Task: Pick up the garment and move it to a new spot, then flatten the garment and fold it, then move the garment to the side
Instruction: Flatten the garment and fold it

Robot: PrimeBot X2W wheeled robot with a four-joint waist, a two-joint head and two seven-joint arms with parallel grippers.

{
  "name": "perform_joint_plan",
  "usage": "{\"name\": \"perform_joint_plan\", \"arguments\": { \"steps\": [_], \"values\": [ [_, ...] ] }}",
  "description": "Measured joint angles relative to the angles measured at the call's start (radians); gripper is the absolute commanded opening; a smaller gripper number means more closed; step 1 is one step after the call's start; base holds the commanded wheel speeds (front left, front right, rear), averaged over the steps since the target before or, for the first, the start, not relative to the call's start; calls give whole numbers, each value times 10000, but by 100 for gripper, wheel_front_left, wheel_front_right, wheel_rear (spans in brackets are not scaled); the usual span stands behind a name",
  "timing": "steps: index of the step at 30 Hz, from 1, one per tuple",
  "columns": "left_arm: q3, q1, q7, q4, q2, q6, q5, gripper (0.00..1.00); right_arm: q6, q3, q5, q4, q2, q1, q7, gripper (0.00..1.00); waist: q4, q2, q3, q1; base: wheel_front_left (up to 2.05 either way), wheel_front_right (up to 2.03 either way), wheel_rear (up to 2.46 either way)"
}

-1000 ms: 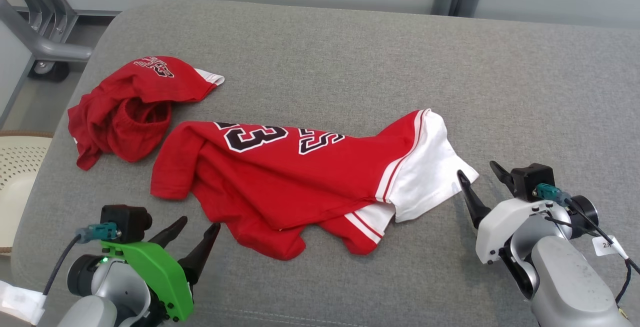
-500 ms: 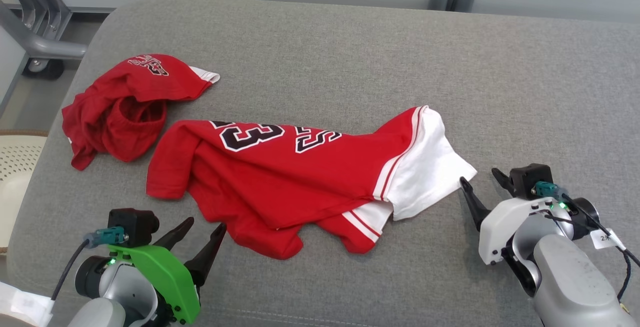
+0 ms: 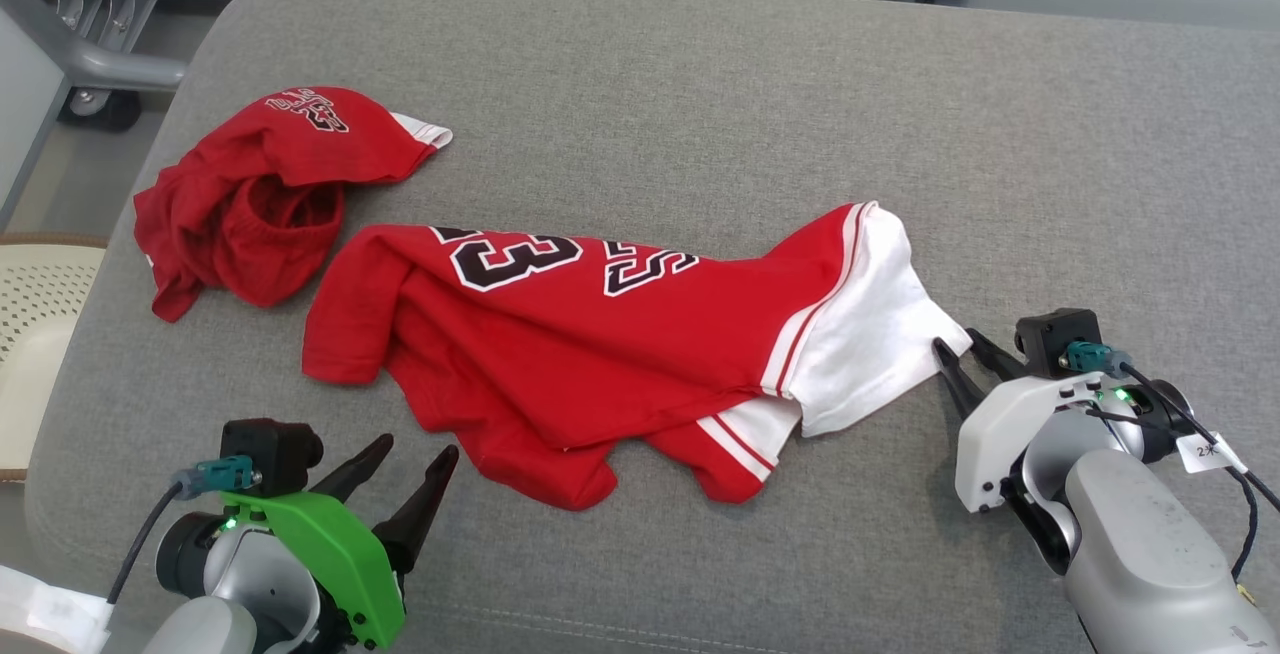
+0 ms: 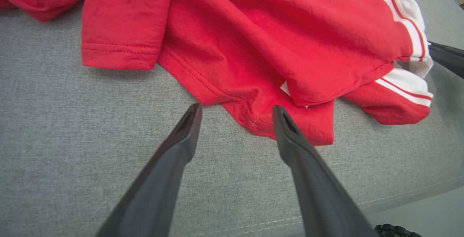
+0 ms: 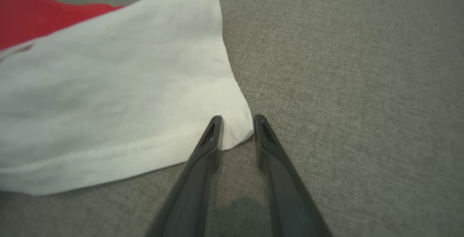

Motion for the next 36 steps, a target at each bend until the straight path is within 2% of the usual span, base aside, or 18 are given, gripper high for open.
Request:
{"name": "perform_joint_plan", "arguments": {
  "steps": [1,2,4,5,9,14,19,27,36],
  "values": [
    [0,-1,0,8,-2,0,0,100,0,8,0,21,-2,-8,0,34,6,0,6,0,0,0,0],
    [0,-4,-2,17,-2,-2,0,100,2,19,8,48,2,-25,0,10,11,0,13,0,0,0,0],
    [0,-8,-15,31,-2,-2,0,100,2,38,40,58,13,-46,0,10,14,0,20,-1,0,0,0],
    [0,-12,-33,52,-2,-2,0,100,6,40,117,71,54,-77,0,0,14,0,25,0,0,0,0],
    [29,-13,-132,134,-23,-2,0,100,92,56,663,-127,364,-389,-23,0,-82,0,63,0,0,0,0],
    [8,-19,-242,244,-63,-12,2,100,104,161,1158,-1191,424,-1385,-119,0,-287,0,46,0,0,0,0],
    [-263,-28,-253,297,-282,-88,73,100,104,991,1338,-2173,92,-2044,-73,0,-412,0,-65,0,0,0,0],
    [-815,-30,-313,602,-738,-165,94,100,104,2146,2429,-3701,-512,-2624,717,0,-555,0,-419,-1,0,0,0],
    [-989,-37,-523,976,-945,-173,291,100,105,1935,2861,-4811,-1377,-3198,1348,0,-707,0,-696,-1,0,0,0]
  ]
}}
